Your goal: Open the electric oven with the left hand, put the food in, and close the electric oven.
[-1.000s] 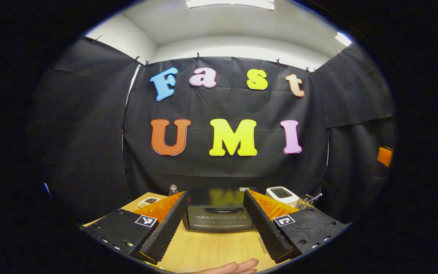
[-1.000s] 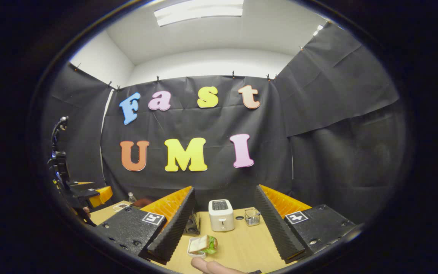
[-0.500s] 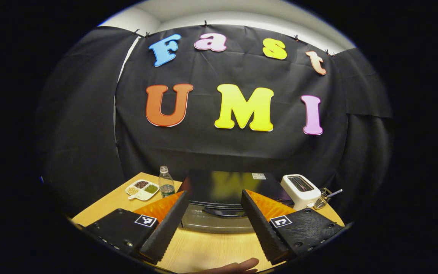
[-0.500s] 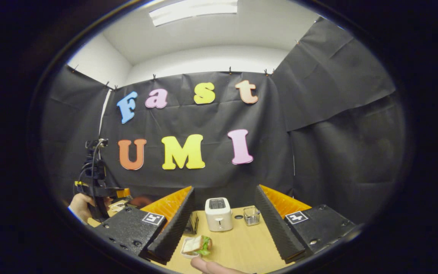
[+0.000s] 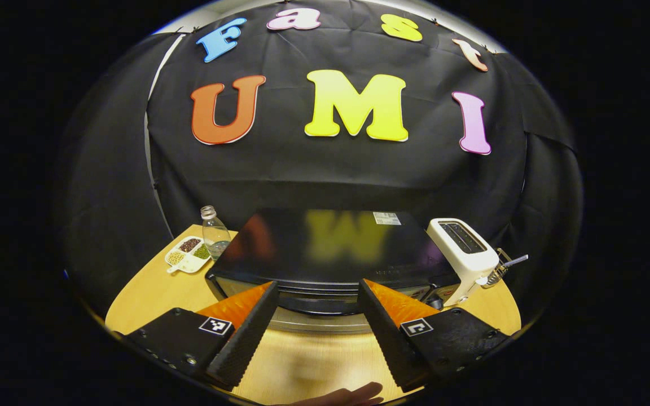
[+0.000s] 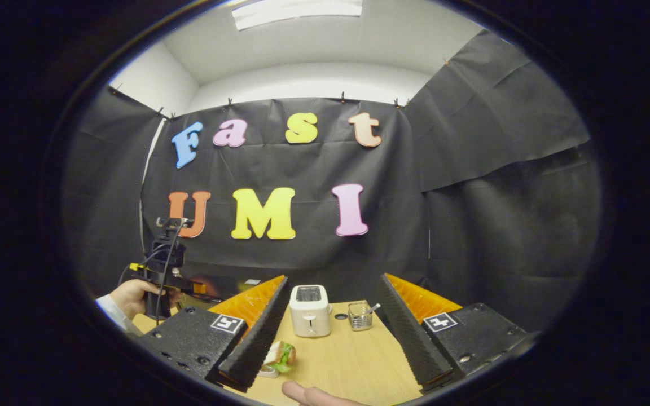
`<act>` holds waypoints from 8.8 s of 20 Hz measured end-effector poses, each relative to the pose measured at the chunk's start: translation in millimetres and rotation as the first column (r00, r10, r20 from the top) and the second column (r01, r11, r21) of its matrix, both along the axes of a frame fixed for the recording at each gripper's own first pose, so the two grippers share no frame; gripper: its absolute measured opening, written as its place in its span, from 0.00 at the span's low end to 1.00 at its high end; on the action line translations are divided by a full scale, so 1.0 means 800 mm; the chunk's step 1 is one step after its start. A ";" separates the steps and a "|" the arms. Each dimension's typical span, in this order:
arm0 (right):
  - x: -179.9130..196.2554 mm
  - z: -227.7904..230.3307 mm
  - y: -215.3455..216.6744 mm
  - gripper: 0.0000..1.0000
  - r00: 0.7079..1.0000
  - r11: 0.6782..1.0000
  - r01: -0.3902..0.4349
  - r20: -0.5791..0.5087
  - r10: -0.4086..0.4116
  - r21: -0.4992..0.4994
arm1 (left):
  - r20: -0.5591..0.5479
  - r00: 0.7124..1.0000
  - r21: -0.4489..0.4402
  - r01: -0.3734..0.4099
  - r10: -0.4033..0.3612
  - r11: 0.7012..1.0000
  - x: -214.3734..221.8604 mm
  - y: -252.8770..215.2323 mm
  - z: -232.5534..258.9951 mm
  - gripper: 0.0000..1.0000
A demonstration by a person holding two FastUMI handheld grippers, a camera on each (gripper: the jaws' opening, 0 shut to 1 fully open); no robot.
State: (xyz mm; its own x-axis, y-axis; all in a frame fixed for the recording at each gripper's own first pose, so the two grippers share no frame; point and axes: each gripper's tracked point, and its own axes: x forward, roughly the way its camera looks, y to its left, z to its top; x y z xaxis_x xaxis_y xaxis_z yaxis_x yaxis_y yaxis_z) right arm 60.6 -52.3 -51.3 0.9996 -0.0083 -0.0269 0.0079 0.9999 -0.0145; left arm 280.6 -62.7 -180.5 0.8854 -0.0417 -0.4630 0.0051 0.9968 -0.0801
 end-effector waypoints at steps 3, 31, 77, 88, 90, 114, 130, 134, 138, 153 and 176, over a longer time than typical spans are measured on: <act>-0.001 0.001 -0.009 0.90 1.000 1.000 0.007 0.003 -0.007 -0.011 | -0.022 1.000 -0.012 -0.010 0.010 1.000 0.010 -0.004 -0.012 0.94; -0.058 0.007 -0.003 1.00 0.998 0.998 0.056 0.000 -0.056 -0.031 | -0.013 0.997 0.047 0.072 -0.072 0.996 -0.141 -0.015 -0.097 0.96; 0.177 -0.336 0.105 0.94 0.453 0.901 -0.274 -0.781 0.431 0.338 | 0.491 0.871 0.020 -0.015 0.003 1.000 -0.331 0.058 0.168 0.94; 0.138 -0.384 0.153 0.91 0.112 0.776 -0.185 -0.772 0.626 0.603 | 0.461 0.885 0.033 -0.080 0.056 0.996 -0.322 0.087 0.164 0.94; 0.146 -0.389 0.154 0.81 0.122 0.769 -0.153 -0.760 0.638 0.621 | 0.464 0.884 0.036 -0.081 0.056 0.996 -0.327 0.088 0.167 0.94; 0.073 -0.249 0.264 0.43 0.622 0.513 -0.004 -0.399 0.673 0.859 | 0.517 0.856 -0.012 0.035 -0.024 0.999 -0.389 0.093 0.165 0.94; 0.188 -0.323 0.487 0.43 0.858 0.325 0.122 -0.264 0.440 0.938 | 0.470 0.882 -0.014 -0.031 0.034 0.999 -0.390 0.169 0.130 0.94; 0.257 -0.348 0.483 0.43 0.912 0.393 0.116 -0.254 0.322 0.912 | 0.462 0.886 -0.025 -0.034 0.042 0.999 -0.386 0.176 0.122 0.94; 0.326 -0.366 0.481 0.43 0.946 0.435 0.098 -0.219 0.237 0.895 | 0.431 0.900 -0.032 -0.052 0.060 0.998 -0.378 0.185 0.105 0.94; 0.359 -0.408 0.481 0.53 0.942 0.613 0.152 -0.302 0.148 0.775 | 0.384 0.917 -0.051 -0.098 0.110 0.994 -0.379 0.199 0.074 0.94; 0.324 -0.452 0.494 1.00 0.782 0.982 -0.186 -0.610 0.127 -0.034 | 0.356 0.928 -0.023 -0.105 0.106 0.994 -0.389 0.190 0.059 0.94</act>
